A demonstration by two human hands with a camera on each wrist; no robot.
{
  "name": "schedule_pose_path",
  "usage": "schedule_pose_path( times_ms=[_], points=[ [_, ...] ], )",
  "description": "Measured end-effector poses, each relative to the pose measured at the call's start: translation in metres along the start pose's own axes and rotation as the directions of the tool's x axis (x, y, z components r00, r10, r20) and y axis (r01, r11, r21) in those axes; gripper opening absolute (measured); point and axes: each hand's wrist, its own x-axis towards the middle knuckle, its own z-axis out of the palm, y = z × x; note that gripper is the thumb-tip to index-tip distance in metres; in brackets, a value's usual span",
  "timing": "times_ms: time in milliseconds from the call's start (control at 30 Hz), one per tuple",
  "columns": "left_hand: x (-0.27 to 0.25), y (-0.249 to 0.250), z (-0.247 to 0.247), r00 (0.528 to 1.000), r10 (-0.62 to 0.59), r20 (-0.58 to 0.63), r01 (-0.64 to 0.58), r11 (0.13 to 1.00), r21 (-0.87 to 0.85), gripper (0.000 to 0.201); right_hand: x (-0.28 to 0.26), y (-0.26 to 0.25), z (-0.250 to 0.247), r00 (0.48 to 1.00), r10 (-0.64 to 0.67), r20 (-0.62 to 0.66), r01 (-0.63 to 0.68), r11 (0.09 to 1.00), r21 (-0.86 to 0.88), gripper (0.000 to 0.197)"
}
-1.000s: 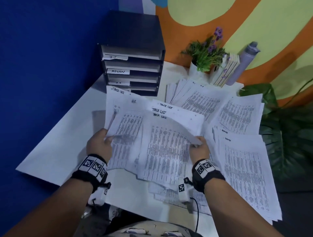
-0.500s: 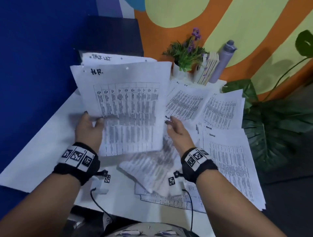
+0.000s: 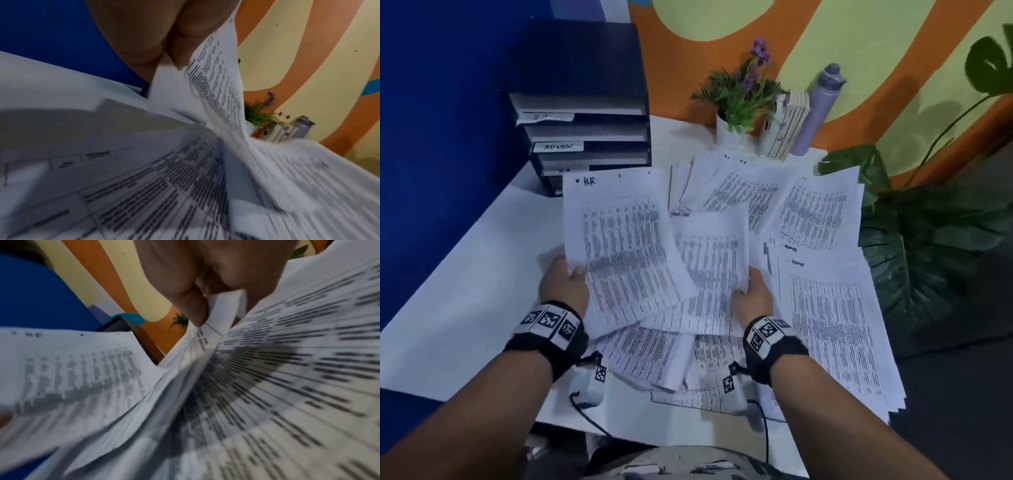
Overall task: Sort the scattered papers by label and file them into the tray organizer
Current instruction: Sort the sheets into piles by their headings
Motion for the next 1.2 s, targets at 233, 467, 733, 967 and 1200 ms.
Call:
schedule_pose_path(
  times_ms=[233,467,733,967,1200],
  points=[
    [0.023,0.003,-0.003,0.996,-0.038,-0.079,0.03,0.994,-0.103,0.018,-0.004,-0.006,-0.003,0.985,-0.131,-0.113,0.098,0.961,-0.259,0.058],
    [0.018,-0.004,0.011,1.0,-0.031,0.003,0.032,0.994,-0.108,0.009,-0.027,-0.052,0.011,0.943,-0.206,0.262,0.09,0.915,0.394,0.013],
    [0.032,-0.032,0.017,0.988,-0.079,0.129,0.104,0.974,-0.203,0.024,-0.015,-0.048,0.023,0.984,0.009,0.177,-0.052,0.969,0.242,0.031],
    [0.043,-0.065,0.015,0.947,-0.061,0.315,-0.08,0.906,0.416,0.066,0.049,-0.065,-0.013,0.989,0.143,-0.025,-0.13,0.949,0.288,0.06],
    [0.036,-0.061,0.017,0.876,-0.079,0.477,-0.122,0.918,0.377,0.063,0.09,-0.064,-0.021,0.987,0.021,-0.162,-0.029,0.998,-0.047,0.06]
  ],
)
